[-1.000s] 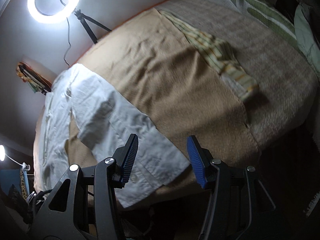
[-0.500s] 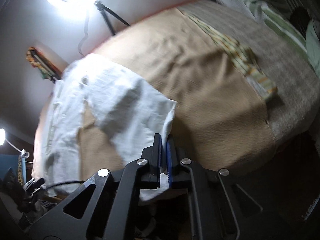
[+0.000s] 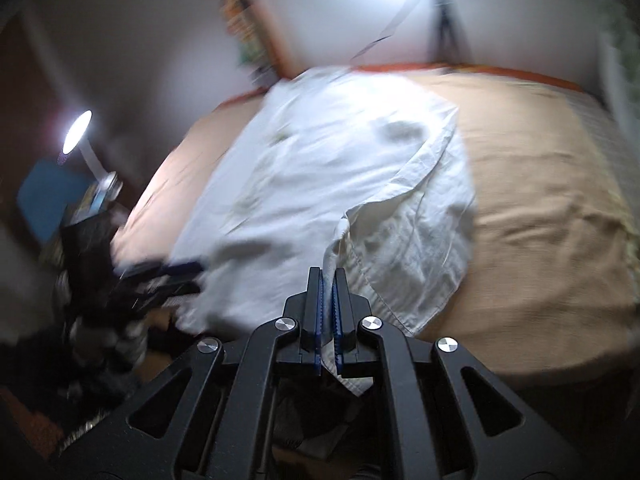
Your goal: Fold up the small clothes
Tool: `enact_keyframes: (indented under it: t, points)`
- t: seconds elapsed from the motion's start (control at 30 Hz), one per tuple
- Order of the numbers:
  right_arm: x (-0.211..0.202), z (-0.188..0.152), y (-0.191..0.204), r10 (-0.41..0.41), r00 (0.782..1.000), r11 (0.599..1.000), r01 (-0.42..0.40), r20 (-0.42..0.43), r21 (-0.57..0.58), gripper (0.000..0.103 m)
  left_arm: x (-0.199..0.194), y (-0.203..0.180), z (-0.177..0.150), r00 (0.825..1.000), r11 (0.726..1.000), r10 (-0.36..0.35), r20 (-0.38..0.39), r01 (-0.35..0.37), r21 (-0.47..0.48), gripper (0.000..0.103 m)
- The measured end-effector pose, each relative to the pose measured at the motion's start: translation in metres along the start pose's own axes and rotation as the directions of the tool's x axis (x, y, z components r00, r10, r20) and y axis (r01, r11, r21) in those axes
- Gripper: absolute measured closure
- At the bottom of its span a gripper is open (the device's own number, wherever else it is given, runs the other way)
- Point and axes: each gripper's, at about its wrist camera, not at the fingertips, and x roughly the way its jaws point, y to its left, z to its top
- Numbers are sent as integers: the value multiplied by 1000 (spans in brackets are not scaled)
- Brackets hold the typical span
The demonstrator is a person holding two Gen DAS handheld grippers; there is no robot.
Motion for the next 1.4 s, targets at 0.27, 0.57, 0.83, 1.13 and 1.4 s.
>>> enact_keyframes:
  t: [0.27,0.57,0.83,1.13,1.4]
  points:
    - [53,-10,22,16,981,996,-32,-193,-79,83,19,3,-2,999,997,-32,-37,29,-67,58]
    - [23,73,-36,20,998,1000,-20,-66,2,64,51,-11,-2,992,996,-68,-110,62,-58,49]
    - [77,175,-106,-63,997,984,70,-45,167,64,71,1,-7,987,995,-41,-153,27,-94,84]
    - [174,241,-134,-184,971,961,211,-154,180,64,78,2,-9,984,996,-50,-172,37,-77,100]
    - [226,257,-132,-339,909,926,368,-241,85,100,79,6,-8,983,993,-82,-166,66,-101,102]
